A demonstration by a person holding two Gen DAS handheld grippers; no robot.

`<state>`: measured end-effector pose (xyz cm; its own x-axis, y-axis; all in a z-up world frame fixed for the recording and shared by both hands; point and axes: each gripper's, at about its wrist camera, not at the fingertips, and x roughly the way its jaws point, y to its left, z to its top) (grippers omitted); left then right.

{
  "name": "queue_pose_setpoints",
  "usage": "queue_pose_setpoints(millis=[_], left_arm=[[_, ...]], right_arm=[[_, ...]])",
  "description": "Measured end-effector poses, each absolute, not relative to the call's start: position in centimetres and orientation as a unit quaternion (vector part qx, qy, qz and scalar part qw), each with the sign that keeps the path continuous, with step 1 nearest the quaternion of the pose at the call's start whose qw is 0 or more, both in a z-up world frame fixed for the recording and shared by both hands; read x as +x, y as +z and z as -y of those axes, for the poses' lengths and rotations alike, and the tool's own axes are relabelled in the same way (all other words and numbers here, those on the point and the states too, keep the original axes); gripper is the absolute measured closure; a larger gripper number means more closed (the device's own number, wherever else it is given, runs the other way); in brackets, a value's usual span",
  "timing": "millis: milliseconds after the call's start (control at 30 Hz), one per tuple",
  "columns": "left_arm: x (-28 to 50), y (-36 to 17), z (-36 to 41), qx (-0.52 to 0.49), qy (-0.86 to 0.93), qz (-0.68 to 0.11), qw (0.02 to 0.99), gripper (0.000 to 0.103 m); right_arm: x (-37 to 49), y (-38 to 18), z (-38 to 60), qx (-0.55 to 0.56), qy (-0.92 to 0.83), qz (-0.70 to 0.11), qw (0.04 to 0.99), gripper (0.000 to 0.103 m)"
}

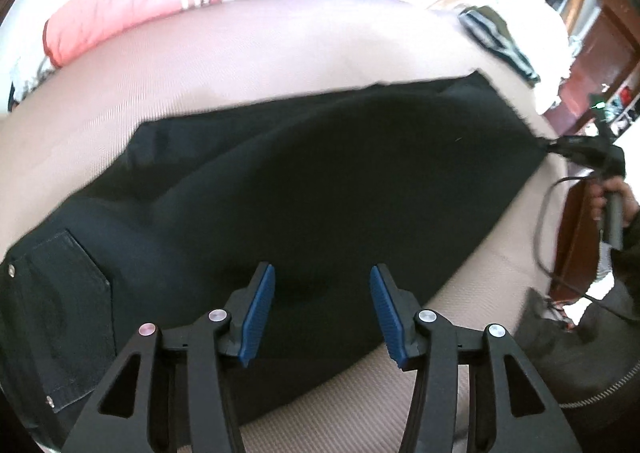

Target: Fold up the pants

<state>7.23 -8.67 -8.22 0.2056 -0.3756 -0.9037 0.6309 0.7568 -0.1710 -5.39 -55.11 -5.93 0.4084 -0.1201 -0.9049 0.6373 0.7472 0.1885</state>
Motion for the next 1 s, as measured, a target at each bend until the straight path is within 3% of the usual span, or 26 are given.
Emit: queue_pose_setpoints(millis=[367, 700, 1000], left_arm=[[8.2, -8.8, 8.6, 0.065, -0.300, -0.532, 0.789, 0.052], [8.5, -10.3, 8.4, 0.011, -0.249, -0.562, 0.789, 0.052], [8.7, -10.6, 8.9, -0.001, -0.227, -0.570, 0.790, 0.052]], right_arm=[[0.0, -2.1, 59.2, 0.282, -0.091, -0.485, 0.823, 0.087], [10.7, -5.4, 61.2, 0.257, 0.002, -0.548, 0.796, 0.086], [13.9, -7.7, 62.6, 0.264, 0.046, -0.570, 0.776, 0.086]])
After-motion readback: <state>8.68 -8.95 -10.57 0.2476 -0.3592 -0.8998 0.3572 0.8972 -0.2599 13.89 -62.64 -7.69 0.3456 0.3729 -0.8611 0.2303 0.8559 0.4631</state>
